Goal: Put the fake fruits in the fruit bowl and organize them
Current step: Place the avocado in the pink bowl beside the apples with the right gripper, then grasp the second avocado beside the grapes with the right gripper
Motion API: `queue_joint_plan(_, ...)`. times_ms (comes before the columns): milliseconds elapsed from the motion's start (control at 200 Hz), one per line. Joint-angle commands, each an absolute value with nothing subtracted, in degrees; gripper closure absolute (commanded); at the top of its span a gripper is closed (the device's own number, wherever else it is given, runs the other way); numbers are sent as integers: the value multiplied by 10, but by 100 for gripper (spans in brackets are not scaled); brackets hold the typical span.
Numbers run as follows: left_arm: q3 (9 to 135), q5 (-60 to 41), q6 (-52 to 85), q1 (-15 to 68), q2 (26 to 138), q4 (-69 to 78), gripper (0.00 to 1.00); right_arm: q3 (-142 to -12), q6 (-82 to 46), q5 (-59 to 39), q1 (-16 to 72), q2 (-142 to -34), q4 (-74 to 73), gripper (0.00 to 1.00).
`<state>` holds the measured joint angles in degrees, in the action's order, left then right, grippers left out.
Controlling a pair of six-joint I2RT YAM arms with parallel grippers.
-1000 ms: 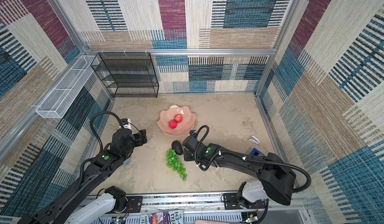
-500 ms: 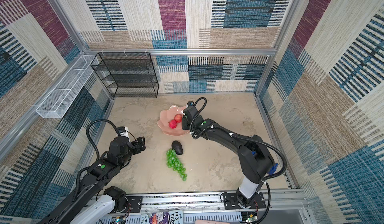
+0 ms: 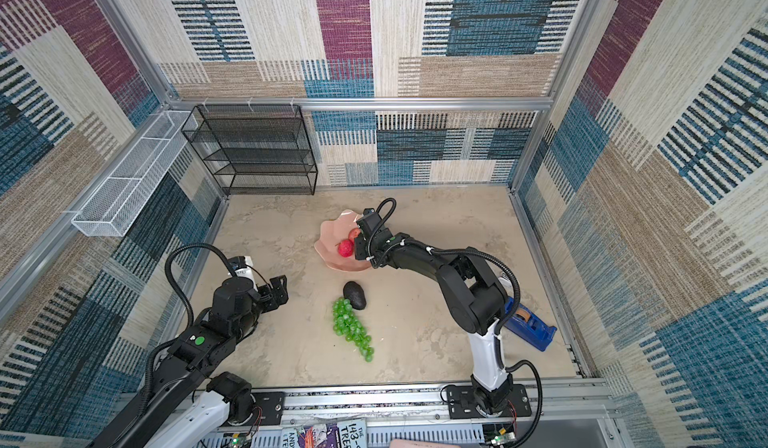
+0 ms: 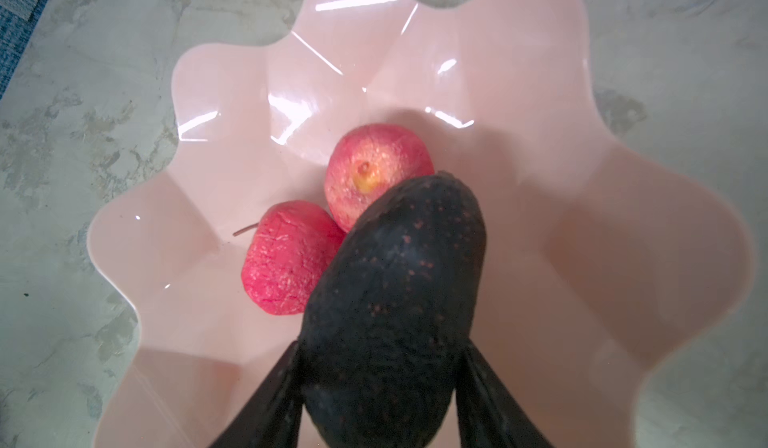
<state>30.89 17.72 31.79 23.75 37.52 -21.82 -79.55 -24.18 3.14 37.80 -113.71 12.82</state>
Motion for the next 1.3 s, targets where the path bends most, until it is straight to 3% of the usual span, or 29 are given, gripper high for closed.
queue_joint_plan(0, 308, 186, 316, 236, 376, -202, 11, -786, -267, 13, 378, -1137, 100, 47)
queue_joint_plan(235, 308, 184, 312, 234, 382, -196, 11, -780, -273, 12, 378, -1128, 96, 32)
queue_joint_plan(581, 315, 191, 303, 233, 380, -182, 11, -687, -251, 25, 387, -979, 100, 32)
queue_joint_plan(816, 318, 187, 300, 231, 400, -163, 11, -567, -266, 21, 473, -889, 97, 31)
queue_joint_plan(1297, 321, 163, 307, 230, 410, -171, 11, -568, -339, 46, 515, -965, 62, 31)
